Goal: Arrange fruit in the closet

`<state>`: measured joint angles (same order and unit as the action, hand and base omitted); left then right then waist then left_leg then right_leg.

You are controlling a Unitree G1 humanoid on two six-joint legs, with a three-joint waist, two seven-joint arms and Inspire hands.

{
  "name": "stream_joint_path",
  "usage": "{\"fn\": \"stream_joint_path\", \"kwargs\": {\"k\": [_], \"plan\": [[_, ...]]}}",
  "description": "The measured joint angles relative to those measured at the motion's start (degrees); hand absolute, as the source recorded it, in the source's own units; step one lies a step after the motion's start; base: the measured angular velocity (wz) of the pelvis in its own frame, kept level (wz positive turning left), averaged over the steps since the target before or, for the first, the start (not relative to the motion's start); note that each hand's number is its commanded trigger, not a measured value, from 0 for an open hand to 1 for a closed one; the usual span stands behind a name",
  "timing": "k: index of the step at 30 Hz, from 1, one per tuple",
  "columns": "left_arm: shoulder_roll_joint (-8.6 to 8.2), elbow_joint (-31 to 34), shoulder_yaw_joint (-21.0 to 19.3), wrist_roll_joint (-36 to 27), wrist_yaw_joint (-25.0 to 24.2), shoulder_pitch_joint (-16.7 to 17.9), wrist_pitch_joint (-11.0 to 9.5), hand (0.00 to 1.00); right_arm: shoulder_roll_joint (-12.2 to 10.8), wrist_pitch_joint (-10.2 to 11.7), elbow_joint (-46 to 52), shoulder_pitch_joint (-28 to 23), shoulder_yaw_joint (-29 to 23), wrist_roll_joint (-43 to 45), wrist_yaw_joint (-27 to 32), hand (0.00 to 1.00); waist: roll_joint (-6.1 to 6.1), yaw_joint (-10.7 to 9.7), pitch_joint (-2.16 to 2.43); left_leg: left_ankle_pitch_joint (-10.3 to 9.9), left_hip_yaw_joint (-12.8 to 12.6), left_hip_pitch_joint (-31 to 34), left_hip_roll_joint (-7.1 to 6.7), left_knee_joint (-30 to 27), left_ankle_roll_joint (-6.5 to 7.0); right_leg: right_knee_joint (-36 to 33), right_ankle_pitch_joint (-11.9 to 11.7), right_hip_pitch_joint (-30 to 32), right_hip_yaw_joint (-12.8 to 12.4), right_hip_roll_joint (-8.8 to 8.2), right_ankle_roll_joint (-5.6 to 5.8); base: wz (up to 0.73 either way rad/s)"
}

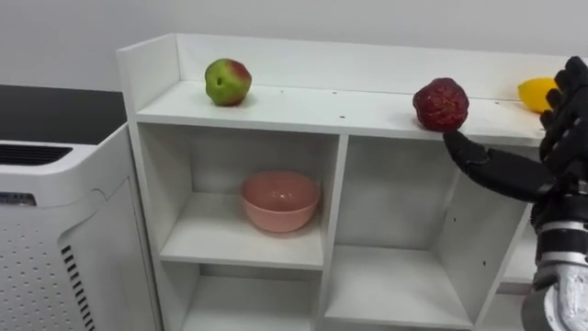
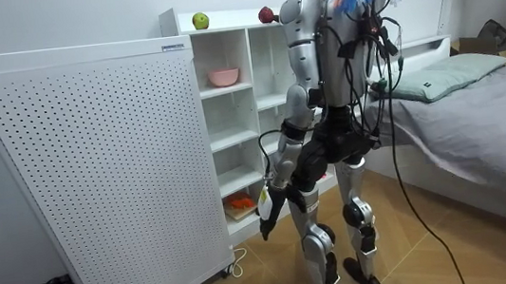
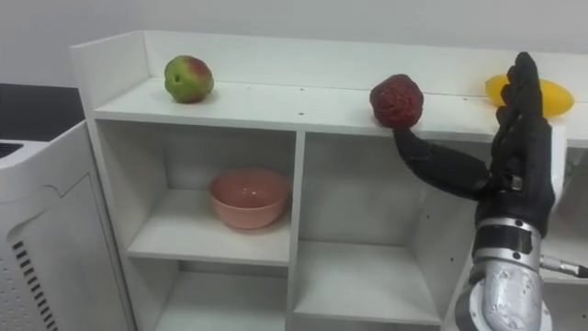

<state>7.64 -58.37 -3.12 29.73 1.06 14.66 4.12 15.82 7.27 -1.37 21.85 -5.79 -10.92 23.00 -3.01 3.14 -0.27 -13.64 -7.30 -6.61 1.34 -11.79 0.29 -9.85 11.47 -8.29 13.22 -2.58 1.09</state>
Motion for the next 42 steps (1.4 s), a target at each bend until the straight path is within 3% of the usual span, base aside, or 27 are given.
{"fn": "stream_joint_path", "kwargs": {"k": [4,14,17,24,29,34,36,42], "plan": [[0.00,0.02,0.06,-0.01,0.00,-0.01,0.73,0.00,0.16,-1.05,0.00,0.03,0.00,-0.10,-0.09,0.00,-0.17,0.32,0.11,0.00,0.09,0.02,-0.01,-0.03,0.00,0.00,-0.01,-0.06,0.15,-0.02,0.01,0.00],[0.00,-0.05,0.12,-0.24,0.00,-0.24,0.75,0.00,0.47,-1.12,-3.67,4.39,0.05,-3.45,-0.46,0.00,-0.34,0.50,0.02,0.18,1.19,-0.12,-0.13,-0.08,-0.01,0.11,0.00,-0.69,1.16,-0.12,0.01,0.05],[-0.01,-0.07,0.14,-0.24,0.00,-0.26,0.74,0.00,0.59,-1.12,-3.72,4.59,0.07,-4.10,-0.54,0.00,-0.37,1.35,-0.04,0.23,1.26,-0.15,-0.14,-0.08,-0.01,0.12,0.00,-0.66,1.28,-0.13,0.01,0.00],[0.09,-0.08,0.04,-0.26,-0.02,-0.58,0.71,0.00,2.88,-1.11,-4.92,4.70,0.08,-4.56,-0.57,0.00,-0.62,2.03,-0.18,0.28,1.57,0.01,-0.20,-0.11,0.04,0.12,0.00,-0.59,1.89,-0.23,0.01,0.01],[0.14,-0.03,0.06,-0.23,-0.39,-0.99,0.72,0.00,3.19,-1.11,-4.98,5.61,0.19,-4.49,-0.73,0.00,-0.69,1.92,-0.16,0.28,1.55,0.17,-0.18,-0.02,0.04,0.11,0.00,-0.51,2.68,-0.27,0.01,0.00],[1.15,0.00,0.43,-0.34,-1.90,-1.52,1.13,0.00,4.48,-1.84,-5.75,5.64,1.78,-4.54,-3.28,0.00,-1.13,1.61,0.02,0.28,1.57,0.49,-0.17,-0.01,0.03,0.11,0.00,-0.31,2.67,-0.29,0.02,0.00],[2.09,0.92,0.71,-0.40,-3.03,-2.01,1.90,0.00,4.70,-2.55,-7.09,5.79,2.04,-3.71,-4.50,0.00,-1.65,1.13,0.45,0.29,1.73,1.47,-0.16,-0.44,0.02,0.11,-0.01,0.38,2.68,-0.29,0.01,0.02],[3.21,4.38,0.66,-0.84,-4.50,-3.09,2.54,0.00,4.97,-3.62,-7.47,7.06,2.20,-3.35,-5.72,0.00,-1.16,0.29,0.26,0.29,2.37,2.46,-0.17,-1.17,0.03,0.13,-0.12,0.66,2.74,-0.31,-0.03,0.05]]}}
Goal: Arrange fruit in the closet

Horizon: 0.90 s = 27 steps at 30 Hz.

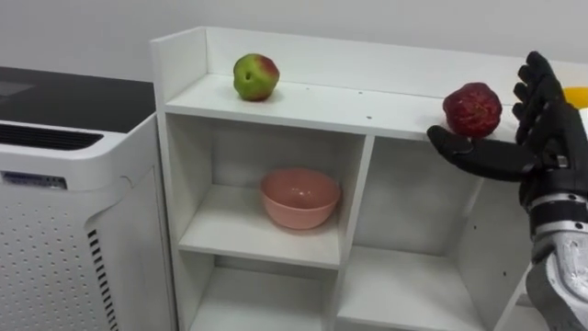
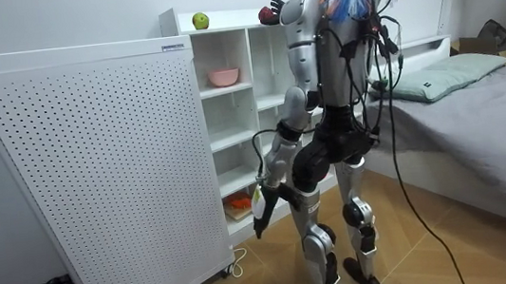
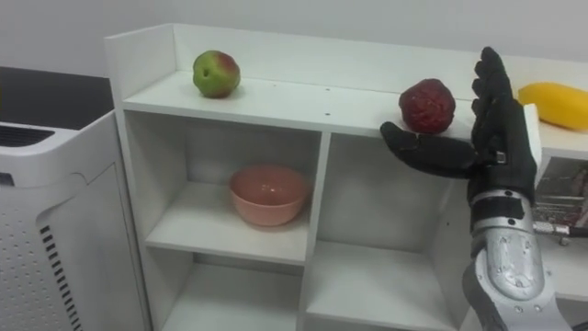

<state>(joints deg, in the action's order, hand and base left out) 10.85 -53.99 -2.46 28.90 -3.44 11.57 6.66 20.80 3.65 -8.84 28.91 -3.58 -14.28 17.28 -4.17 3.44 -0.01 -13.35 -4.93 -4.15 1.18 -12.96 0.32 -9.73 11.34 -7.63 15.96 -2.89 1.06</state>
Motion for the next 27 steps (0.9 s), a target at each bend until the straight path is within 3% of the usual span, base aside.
{"fn": "stream_joint_path", "kwargs": {"k": [2,3,4,5,6,16,27], "plan": [[0.00,0.35,0.00,-0.01,-0.33,-1.26,0.20,0.00,0.01,-0.02,-0.01,0.37,-0.01,0.61,-0.38,0.00,0.41,-0.01,-0.05,0.00,0.05,0.47,0.07,-0.34,0.00,-0.07,-0.07,0.32,0.03,0.03,-0.09,0.00],[0.00,0.54,-0.03,-0.10,-0.85,-2.16,0.35,0.00,0.15,0.00,0.00,0.51,-0.01,1.55,-0.86,0.14,0.75,0.02,-0.19,0.00,0.05,0.61,0.09,-0.46,0.00,-0.07,-0.17,0.41,0.01,0.07,-0.14,0.00],[0.02,0.66,-0.03,-0.14,-1.28,-2.86,0.41,0.00,0.38,-0.02,-0.01,0.56,0.00,2.27,-1.42,0.45,1.00,0.03,-0.12,0.00,0.06,0.68,0.09,-0.45,0.00,-0.08,-0.19,0.51,0.02,0.07,-0.15,0.00],[0.05,0.94,-0.04,-0.18,-1.48,-3.11,0.46,0.00,0.43,-0.04,-0.01,0.56,0.00,2.65,-1.67,0.85,1.09,0.02,-0.08,0.00,0.06,0.69,0.09,-0.44,0.00,-0.11,-0.19,0.56,0.02,0.08,-0.15,0.00],[0.17,1.50,-0.06,-0.66,-2.00,-3.54,0.48,0.00,0.43,-0.06,-0.01,0.56,0.03,3.43,-2.00,1.00,1.20,0.02,-0.02,0.00,0.06,0.69,0.10,-0.39,0.00,-0.13,-0.19,0.63,0.00,0.10,-0.15,0.00],[0.21,1.85,-0.03,-4.64,-3.53,-6.44,0.42,0.00,1.36,-1.13,0.06,0.57,0.05,7.90,-3.54,1.00,0.88,0.12,0.21,0.01,0.03,0.39,0.06,-0.29,-0.01,-0.03,-0.21,0.68,-0.17,0.11,-0.13,0.00],[0.21,1.76,-0.02,-5.08,-3.90,-8.00,0.40,0.00,1.33,-0.59,-0.48,1.64,0.10,7.98,-3.23,1.00,1.39,0.33,-0.15,0.02,-1.05,-0.09,0.19,-0.07,-0.01,-0.06,-0.24,0.72,-0.98,0.20,-0.17,-0.04]]}}
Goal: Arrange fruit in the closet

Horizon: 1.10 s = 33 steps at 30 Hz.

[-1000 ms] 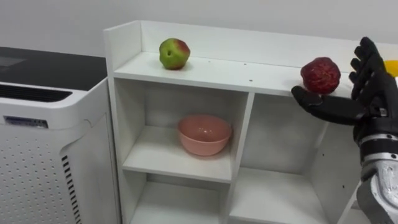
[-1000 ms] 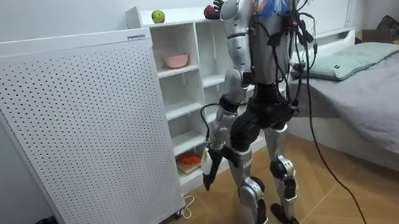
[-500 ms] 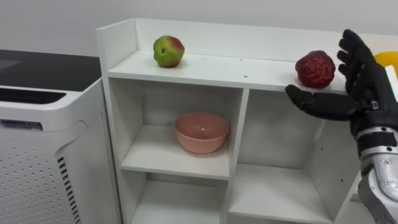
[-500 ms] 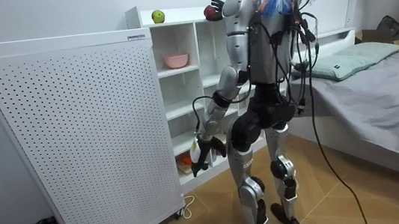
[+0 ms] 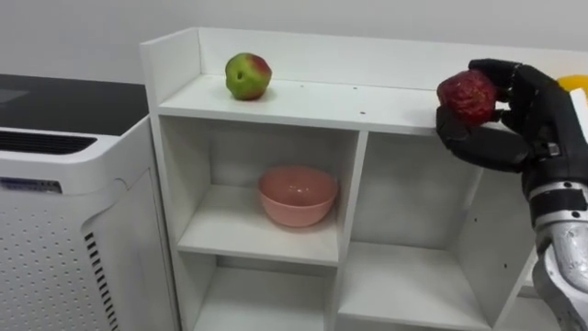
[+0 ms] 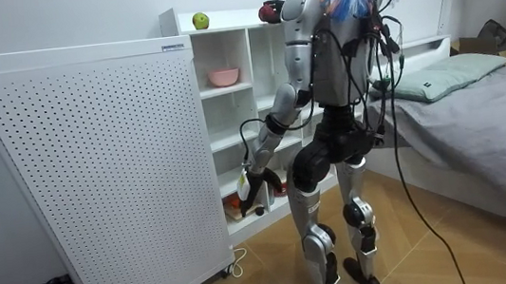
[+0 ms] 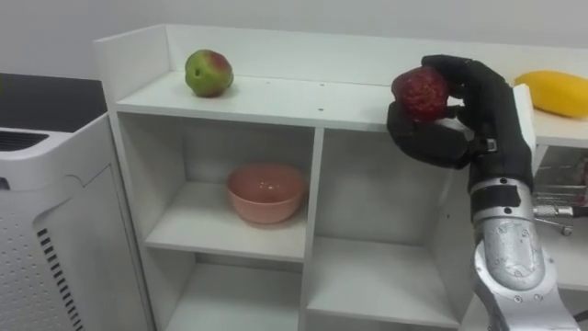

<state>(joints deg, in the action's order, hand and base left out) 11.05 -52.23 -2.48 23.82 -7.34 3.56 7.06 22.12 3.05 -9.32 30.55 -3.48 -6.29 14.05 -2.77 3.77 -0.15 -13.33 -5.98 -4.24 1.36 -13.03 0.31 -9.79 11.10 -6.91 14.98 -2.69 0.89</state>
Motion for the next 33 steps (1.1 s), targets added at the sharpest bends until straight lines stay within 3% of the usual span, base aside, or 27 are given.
{"fn": "stream_joint_path", "kwargs": {"k": [6,13,21,29,33], "plan": [[0.03,-1.39,0.38,-0.84,-0.41,-0.91,-0.02,0.00,0.00,-0.60,1.08,0.58,0.12,-0.15,0.05,1.00,0.01,0.01,0.02,0.00,-0.46,-0.31,-0.02,0.44,0.00,-0.01,-0.01,0.06,-0.65,0.01,0.02,-0.04],[0.02,-2.24,0.50,-1.85,-0.60,-0.92,-0.03,0.00,-0.17,-4.31,11.03,-1.10,4.29,0.09,-1.25,1.00,0.68,-0.37,0.33,0.00,-0.24,-0.26,-0.05,0.65,0.00,0.02,-0.01,0.36,-0.81,0.06,0.02,-0.01],[-0.08,-2.28,0.41,-3.21,-0.71,-0.26,-1.15,0.00,-0.19,-4.32,22.22,-1.25,4.54,-0.54,-3.15,1.00,1.01,-0.30,0.57,0.00,-0.05,-0.48,-0.04,0.61,0.00,0.08,-0.01,0.00,-0.48,0.04,0.02,0.00],[-0.08,-2.29,0.43,-4.25,-0.58,1.76,-2.20,0.00,-2.13,-4.30,27.87,-1.27,4.55,-3.26,-5.76,1.00,1.77,-0.56,0.13,0.00,-0.15,-0.95,0.00,0.60,0.00,-0.08,-0.01,-0.49,-0.78,0.06,0.02,0.00],[-0.07,-4.12,0.42,-4.44,0.05,2.68,-2.74,0.00,-2.17,-4.04,29.84,-1.27,5.62,-3.51,-8.95,1.00,2.06,-0.17,0.26,0.22,-0.41,-2.09,0.06,1.75,-0.12,-0.04,-0.01,-0.86,-0.93,0.21,0.02,-0.04]]}}
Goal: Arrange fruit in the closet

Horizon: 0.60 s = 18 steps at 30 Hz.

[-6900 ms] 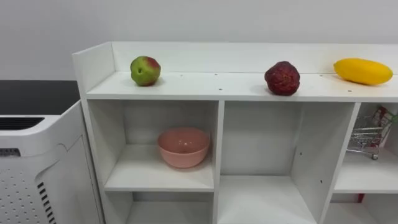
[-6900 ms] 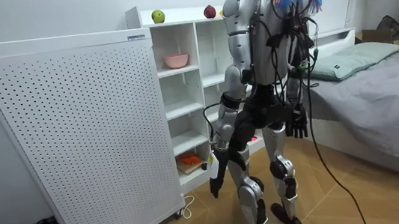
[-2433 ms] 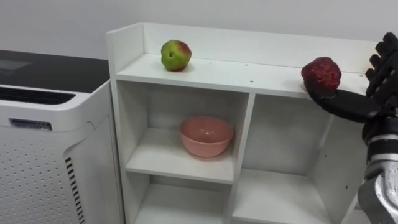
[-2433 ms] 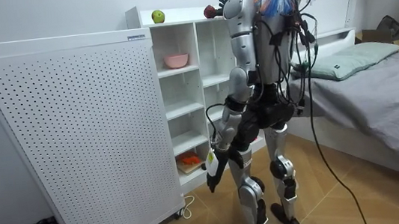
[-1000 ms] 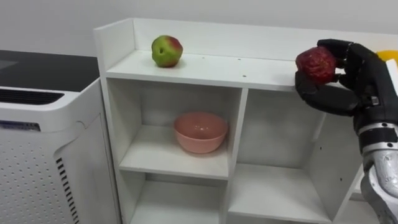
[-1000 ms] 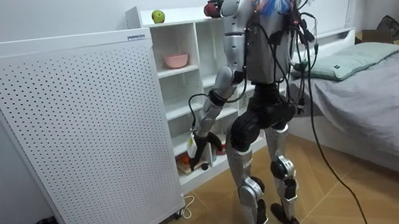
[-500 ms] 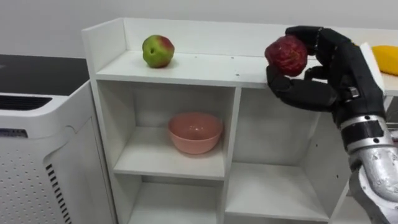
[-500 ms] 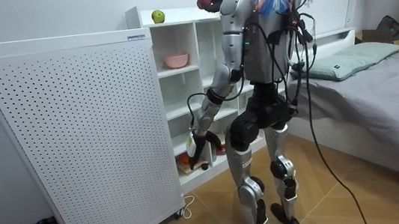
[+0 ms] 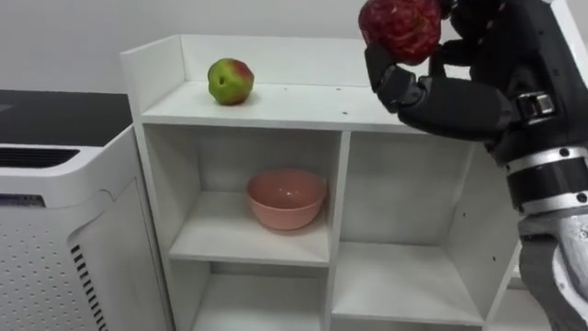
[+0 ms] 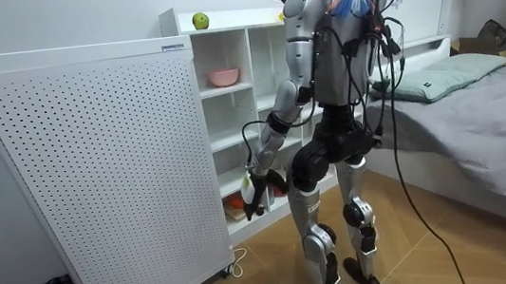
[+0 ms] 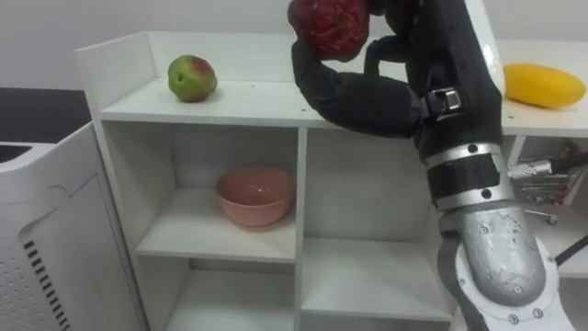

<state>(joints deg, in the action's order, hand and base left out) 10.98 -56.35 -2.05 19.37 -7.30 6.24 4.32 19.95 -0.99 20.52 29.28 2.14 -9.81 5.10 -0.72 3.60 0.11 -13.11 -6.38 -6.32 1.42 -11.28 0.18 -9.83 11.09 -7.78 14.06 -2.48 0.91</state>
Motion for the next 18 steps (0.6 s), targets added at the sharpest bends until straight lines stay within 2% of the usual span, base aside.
{"fn": "stream_joint_path", "kwargs": {"k": [5,9,10,13,14,18], "plan": [[-0.02,-1.82,0.44,-3.81,2.20,0.06,-0.20,0.00,-0.42,0.16,0.03,-1.71,3.91,-0.09,-2.70,1.00,0.01,0.55,-0.02,0.03,-0.29,0.30,0.02,-0.10,-0.03,0.05,-0.03,0.58,-0.12,0.02,-0.04,-0.02],[0.01,-3.84,0.84,-4.43,3.48,-0.21,-0.22,0.00,-0.89,-0.17,-1.00,-7.63,6.29,-2.09,-4.47,1.00,-0.08,1.80,0.03,0.07,-0.62,0.97,0.05,-0.15,0.04,0.06,-0.25,1.51,-0.15,-0.02,-0.08,-0.03],[0.09,-4.70,1.73,-5.37,4.29,-0.20,-0.21,0.00,-2.06,-0.14,-2.95,-8.39,7.03,-3.43,-4.95,1.00,-0.02,1.70,-0.01,0.08,-0.68,1.35,0.06,-0.26,0.06,0.06,-0.36,1.83,0.00,-0.02,-0.09,-0.03],[0.09,-5.14,3.02,-7.52,5.44,-0.36,-0.22,0.00,-3.19,0.15,-8.62,-9.24,8.80,-4.74,-5.43,1.00,0.22,1.52,-0.15,0.24,-0.98,2.75,0.14,-0.57,0.19,0.05,-0.73,2.80,-0.18,-0.01,-0.19,-0.02],[0.08,-5.62,3.61,-8.42,5.92,-0.93,-0.27,0.00,-3.71,0.02,-11.79,-9.80,9.47,-4.75,-5.43,1.00,0.00,1.69,-0.01,0.47,-1.18,3.45,0.12,-0.58,0.27,-0.03,-0.93,3.69,-0.87,-0.02,-0.22,-0.11],[-0.07,-8.08,5.64,-11.85,7.22,-3.55,-0.83,0.00,-5.52,-0.04,-21.83,-10.33,10.81,-4.41,-5.24,1.00,0.40,1.71,-0.25,1.47,-1.68,7.23,-0.01,-0.68,0.77,-1.11,-1.63,8.21,-1.32,-0.46,-0.27,-0.07]]}}
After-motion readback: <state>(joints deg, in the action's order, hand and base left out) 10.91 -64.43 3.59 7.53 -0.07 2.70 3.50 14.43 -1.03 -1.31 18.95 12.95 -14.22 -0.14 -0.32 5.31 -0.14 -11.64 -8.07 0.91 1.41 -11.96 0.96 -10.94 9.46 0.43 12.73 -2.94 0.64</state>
